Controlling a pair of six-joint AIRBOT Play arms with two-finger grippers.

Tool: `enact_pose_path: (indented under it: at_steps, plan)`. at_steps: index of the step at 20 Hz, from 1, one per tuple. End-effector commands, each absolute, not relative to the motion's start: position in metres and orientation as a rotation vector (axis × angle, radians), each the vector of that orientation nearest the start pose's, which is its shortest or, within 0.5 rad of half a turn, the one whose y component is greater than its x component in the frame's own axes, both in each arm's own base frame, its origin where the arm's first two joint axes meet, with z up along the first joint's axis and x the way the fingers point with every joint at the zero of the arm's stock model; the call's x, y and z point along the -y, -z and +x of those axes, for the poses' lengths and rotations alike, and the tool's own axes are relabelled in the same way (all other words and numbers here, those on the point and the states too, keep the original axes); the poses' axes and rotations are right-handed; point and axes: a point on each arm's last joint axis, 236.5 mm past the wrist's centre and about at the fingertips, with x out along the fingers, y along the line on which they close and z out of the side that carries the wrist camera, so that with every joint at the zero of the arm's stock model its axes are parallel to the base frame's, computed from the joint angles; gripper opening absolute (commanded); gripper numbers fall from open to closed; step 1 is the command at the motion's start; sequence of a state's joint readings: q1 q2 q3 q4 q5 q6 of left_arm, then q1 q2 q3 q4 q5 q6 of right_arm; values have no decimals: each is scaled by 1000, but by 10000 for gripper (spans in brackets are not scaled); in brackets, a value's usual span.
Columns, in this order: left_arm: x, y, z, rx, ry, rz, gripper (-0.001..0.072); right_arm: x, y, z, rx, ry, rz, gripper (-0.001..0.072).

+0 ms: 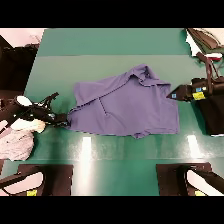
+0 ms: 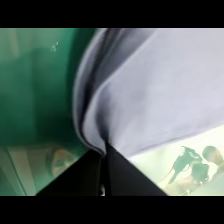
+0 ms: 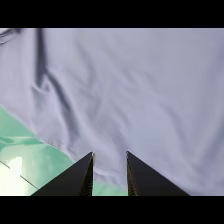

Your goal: Fold the shirts.

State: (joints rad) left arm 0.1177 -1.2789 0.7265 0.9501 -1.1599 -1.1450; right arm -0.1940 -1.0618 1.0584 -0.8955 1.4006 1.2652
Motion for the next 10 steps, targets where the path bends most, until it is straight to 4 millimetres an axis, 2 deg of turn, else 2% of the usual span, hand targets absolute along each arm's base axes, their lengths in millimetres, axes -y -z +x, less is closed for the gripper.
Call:
enact_pose_path:
  at_steps: [1,2,3,4,6,8,10]
  plan:
    - [105,63,282,-1497,505,-409,21,-38,-41,289,-1275,-324,507,240]
    - [106,53,288,-1486,521,-400,21,-17,-21,274,-1315,-244,523,249]
    - [106,45,293,-1473,532,-392,21,-1,-4,260,-1347,-180,549,361]
    - [106,38,298,-1459,541,-384,21,11,12,247,-1376,-125,595,523]
    - [106,29,306,-1439,544,-377,21,20,35,233,-1407,-65,694,519]
    - [106,24,311,-1428,536,-382,21,19,54,224,-1446,-74,718,446]
    - [106,24,311,-1426,533,-384,21,18,68,225,-1463,-67,725,446]
